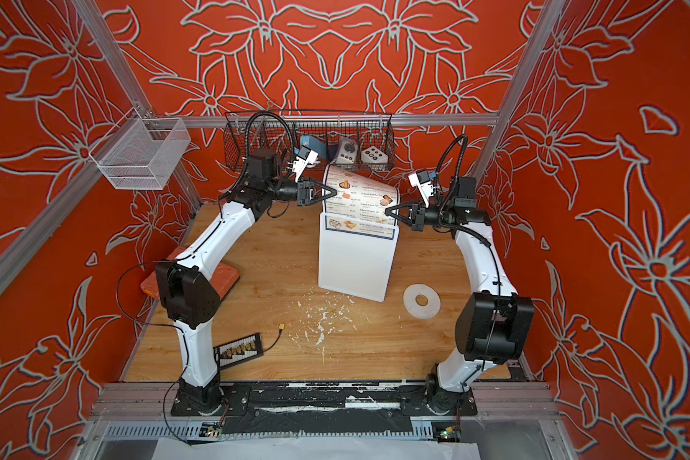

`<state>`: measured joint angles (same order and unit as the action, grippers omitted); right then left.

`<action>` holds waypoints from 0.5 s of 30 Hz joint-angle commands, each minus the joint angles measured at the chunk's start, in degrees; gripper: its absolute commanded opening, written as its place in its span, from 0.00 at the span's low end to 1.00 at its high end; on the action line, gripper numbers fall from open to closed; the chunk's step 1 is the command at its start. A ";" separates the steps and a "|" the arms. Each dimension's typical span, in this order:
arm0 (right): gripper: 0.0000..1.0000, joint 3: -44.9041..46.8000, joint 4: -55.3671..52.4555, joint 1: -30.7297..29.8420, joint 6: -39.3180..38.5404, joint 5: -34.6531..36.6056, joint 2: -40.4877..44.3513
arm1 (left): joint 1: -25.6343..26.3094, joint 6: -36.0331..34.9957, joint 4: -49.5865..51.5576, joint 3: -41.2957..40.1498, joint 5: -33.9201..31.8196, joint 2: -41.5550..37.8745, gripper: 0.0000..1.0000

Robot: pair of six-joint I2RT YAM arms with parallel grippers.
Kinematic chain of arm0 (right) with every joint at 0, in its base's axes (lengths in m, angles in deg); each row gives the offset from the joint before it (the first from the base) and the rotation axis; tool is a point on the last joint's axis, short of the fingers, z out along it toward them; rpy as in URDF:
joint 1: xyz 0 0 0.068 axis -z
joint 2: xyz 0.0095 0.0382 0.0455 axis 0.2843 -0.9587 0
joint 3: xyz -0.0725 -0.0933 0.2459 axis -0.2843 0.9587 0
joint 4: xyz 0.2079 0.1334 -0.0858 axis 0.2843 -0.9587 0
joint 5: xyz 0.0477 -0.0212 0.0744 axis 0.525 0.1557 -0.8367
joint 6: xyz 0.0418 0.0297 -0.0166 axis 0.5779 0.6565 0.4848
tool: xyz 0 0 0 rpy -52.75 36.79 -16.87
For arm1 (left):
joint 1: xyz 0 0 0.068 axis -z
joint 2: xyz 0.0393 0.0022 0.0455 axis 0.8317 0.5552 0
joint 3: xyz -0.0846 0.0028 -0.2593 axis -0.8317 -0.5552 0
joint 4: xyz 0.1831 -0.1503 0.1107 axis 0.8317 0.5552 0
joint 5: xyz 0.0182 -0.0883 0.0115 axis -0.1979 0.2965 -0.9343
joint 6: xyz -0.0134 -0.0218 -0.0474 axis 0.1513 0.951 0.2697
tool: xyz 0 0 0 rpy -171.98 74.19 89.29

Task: Insert the menus into the narrow rack
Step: Insert the menu into the narrow rack.

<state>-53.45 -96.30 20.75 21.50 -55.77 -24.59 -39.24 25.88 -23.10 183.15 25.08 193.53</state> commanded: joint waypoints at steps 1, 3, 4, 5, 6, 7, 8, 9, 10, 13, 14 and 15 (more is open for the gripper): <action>0.15 -0.81 -3.77 0.21 -5.01 -0.17 1.16 | 0.08 0.46 -2.68 1.56 1.99 0.28 0.18; 0.20 -1.77 -2.63 0.24 -3.32 0.39 1.18 | 0.05 -0.04 -2.36 1.67 2.02 0.55 0.14; 0.21 -1.97 -0.26 0.21 -0.24 1.23 1.20 | 0.09 -0.31 -2.23 1.68 2.24 0.60 0.13; 0.22 -1.94 4.29 0.10 4.74 1.83 1.20 | 0.10 -0.61 -2.06 1.66 2.37 0.79 0.12; 0.24 -1.73 8.49 0.04 8.78 1.36 1.16 | 0.15 -0.92 -1.96 1.67 2.51 0.90 0.11; 0.26 -1.77 10.96 -0.12 11.14 1.18 1.16 | 0.19 -1.06 -1.96 1.68 2.60 1.06 0.09; 0.27 -1.76 12.97 -0.27 13.35 2.04 1.29 | 0.19 -1.14 -1.96 1.73 2.63 1.24 0.07; 0.28 -1.68 14.14 -0.38 14.87 2.72 1.27 | 0.27 -1.12 -2.03 1.85 2.80 1.43 0.05; 0.29 -1.61 14.98 -0.45 16.04 2.87 1.13 | 0.34 -1.25 -2.05 1.97 2.98 1.60 0.04; 0.29 -0.99 19.44 -0.42 21.26 3.14 0.55 | 0.45 -2.34 -0.82 2.76 3.24 2.16 0.03; 0.30 -0.72 21.79 -0.45 23.60 3.42 0.32 | 0.54 -2.65 -0.27 3.04 3.27 2.27 0.03; 0.29 -0.52 24.43 -0.36 26.15 3.74 0.07 | 0.54 -2.96 0.01 3.08 3.22 2.29 0.03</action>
<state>-53.51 -81.17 20.49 39.21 -52.88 -24.59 -39.17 24.63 -23.60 184.41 26.48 195.06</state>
